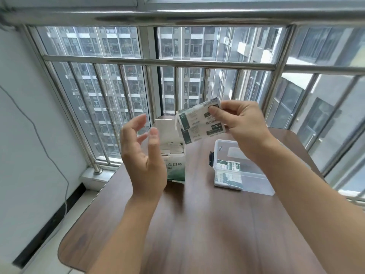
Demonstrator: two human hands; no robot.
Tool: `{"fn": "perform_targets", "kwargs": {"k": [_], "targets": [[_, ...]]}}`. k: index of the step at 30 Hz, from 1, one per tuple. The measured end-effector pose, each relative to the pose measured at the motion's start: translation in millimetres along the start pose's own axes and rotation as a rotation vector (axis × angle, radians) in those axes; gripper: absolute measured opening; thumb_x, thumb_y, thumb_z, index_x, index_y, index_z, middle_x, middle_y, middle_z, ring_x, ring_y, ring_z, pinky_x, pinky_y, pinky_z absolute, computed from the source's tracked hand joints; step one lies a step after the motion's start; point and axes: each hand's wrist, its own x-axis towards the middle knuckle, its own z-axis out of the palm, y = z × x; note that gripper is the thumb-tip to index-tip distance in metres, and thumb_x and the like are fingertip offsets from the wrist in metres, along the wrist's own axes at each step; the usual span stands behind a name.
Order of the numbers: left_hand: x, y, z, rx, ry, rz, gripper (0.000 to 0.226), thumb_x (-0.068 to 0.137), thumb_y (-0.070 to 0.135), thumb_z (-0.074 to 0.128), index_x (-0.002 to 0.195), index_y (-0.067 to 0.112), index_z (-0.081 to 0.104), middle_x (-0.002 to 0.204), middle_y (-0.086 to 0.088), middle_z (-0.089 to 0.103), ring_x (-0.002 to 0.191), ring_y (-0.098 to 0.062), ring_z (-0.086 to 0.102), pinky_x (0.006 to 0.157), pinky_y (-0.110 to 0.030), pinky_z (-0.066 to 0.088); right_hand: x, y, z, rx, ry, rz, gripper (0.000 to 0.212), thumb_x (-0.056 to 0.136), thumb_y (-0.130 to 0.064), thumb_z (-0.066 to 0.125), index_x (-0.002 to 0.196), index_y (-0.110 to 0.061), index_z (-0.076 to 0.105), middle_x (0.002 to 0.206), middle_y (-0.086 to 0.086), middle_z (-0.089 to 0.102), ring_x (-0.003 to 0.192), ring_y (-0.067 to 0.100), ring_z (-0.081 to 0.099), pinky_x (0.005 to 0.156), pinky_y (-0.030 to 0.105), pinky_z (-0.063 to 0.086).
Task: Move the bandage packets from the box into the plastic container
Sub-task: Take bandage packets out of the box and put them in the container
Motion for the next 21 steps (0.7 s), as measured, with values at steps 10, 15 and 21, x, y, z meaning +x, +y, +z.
{"fn": "perform_targets", "kwargs": {"k": [10,15,21], "targets": [[-61,37,18,-0.703,-0.305,-0.818,0.060,0.075,0.017,0.083,0.128,0.007,0.058,0.120,-0.019,0.071,0.107,-0.032,0.069,0.094,-0.045,0.056,-89,37,28,0.538,0.057,0.404,0.011,0.092,-0.008,0.067,0.093,0.001,0.073,0.089,0.016,0.074,0.073,0.021,0.071,0.065,0.029,0.061],[-57,16,8,-0.973,-0.076,-1.026,0.019,0.096,0.014,0.057,0.115,0.015,0.057,0.096,-0.006,0.071,0.091,-0.021,0.069,0.083,-0.040,0.057,-105,54,55,0.566,0.032,0.585,0.012,0.092,-0.004,0.067,0.098,0.007,0.070,0.093,0.024,0.073,0.071,0.022,0.071,0.062,0.028,0.061],[-47,1,-28,-0.878,0.093,-1.225,0.015,0.100,0.014,0.045,0.094,0.013,0.059,0.073,-0.006,0.062,0.070,-0.021,0.066,0.080,-0.043,0.056,-97,74,45,-0.327,-0.149,0.372,0.029,0.090,-0.043,0.069,0.088,-0.015,0.075,0.077,0.000,0.072,0.057,0.008,0.060,0.063,0.031,0.052]]}}
